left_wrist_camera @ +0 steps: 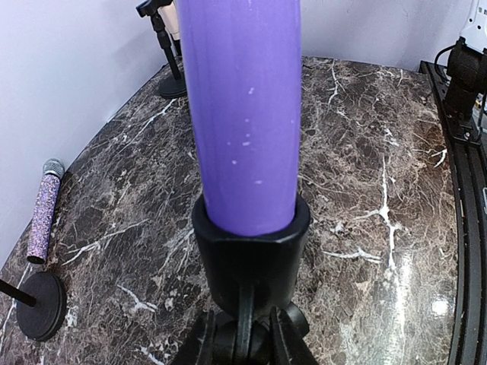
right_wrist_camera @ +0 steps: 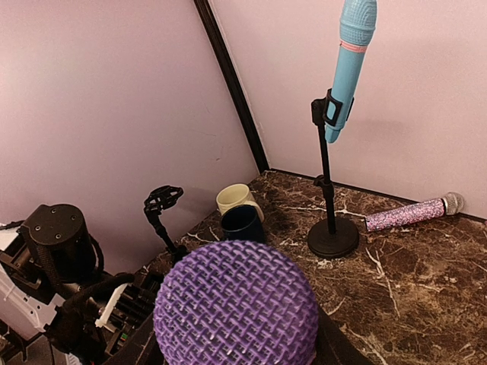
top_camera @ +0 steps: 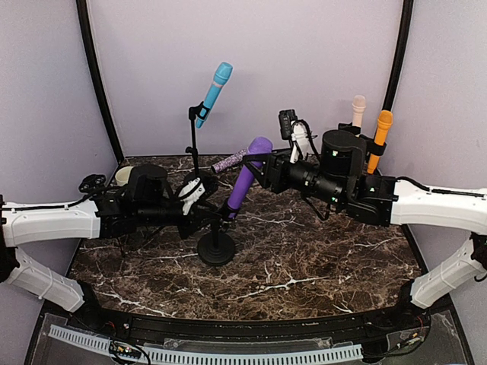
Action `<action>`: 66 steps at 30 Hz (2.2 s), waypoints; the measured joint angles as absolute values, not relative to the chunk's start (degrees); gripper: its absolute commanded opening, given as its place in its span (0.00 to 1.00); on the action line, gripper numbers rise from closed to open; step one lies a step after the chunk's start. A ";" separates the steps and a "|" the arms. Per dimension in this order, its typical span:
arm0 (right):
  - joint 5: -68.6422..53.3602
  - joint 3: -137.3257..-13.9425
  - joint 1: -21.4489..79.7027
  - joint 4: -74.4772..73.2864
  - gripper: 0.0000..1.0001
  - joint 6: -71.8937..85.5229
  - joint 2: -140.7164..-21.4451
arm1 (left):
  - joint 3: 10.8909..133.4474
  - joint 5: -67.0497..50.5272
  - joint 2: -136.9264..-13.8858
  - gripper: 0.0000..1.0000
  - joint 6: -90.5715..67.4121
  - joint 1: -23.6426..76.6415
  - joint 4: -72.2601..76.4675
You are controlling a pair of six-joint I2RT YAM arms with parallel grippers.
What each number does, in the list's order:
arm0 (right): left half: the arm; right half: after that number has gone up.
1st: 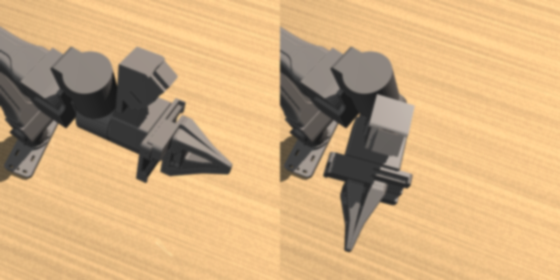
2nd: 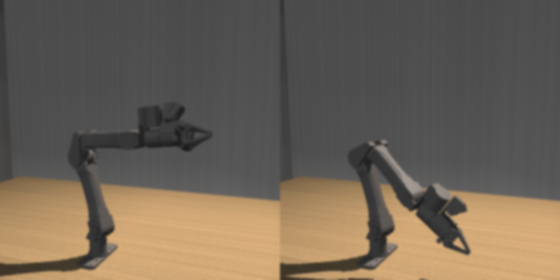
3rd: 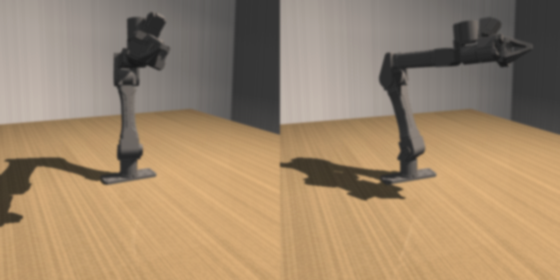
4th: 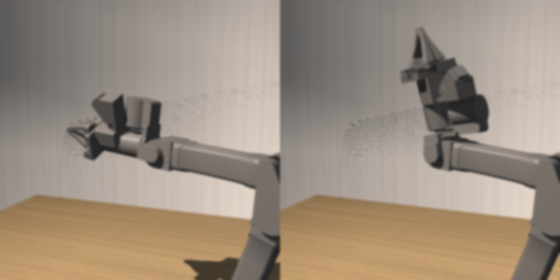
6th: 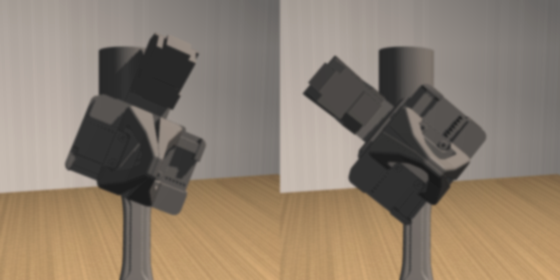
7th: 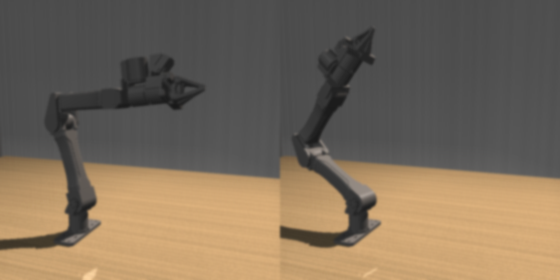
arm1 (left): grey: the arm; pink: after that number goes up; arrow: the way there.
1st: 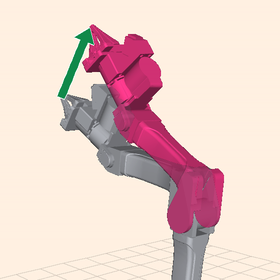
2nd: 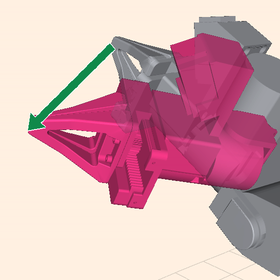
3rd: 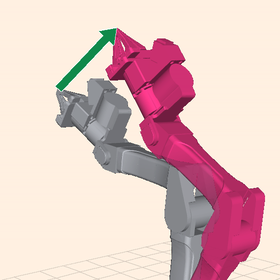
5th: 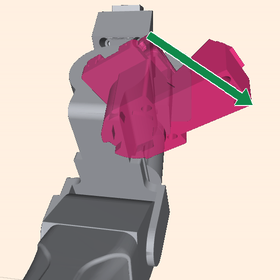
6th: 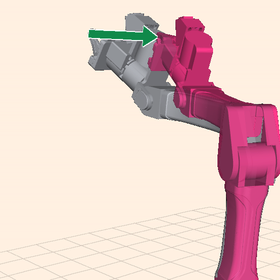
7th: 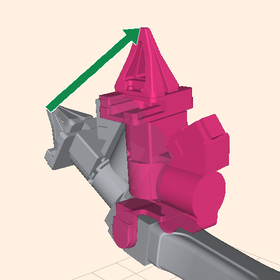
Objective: Remove the microphone from the stand
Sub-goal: Remove the microphone from the microphone stand.
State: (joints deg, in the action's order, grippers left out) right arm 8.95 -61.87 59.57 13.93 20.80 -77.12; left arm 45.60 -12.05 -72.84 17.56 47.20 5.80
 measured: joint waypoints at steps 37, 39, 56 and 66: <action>6.00 -64.29 59.53 5.89 0.00 16.91 -74.48 | 46.61 -11.31 -74.24 0.00 18.11 48.29 6.39; 4.62 -63.53 59.46 5.98 0.00 16.38 -73.58 | 46.72 -11.42 -74.35 0.00 18.41 48.42 6.37; -1.34 -63.31 58.43 7.27 0.00 13.93 -73.28 | 47.55 -12.01 -75.48 0.00 18.94 48.82 6.35; 3.95 -63.31 58.70 7.09 0.00 16.12 -73.28 | 47.92 -11.90 -76.25 0.00 18.90 48.82 6.81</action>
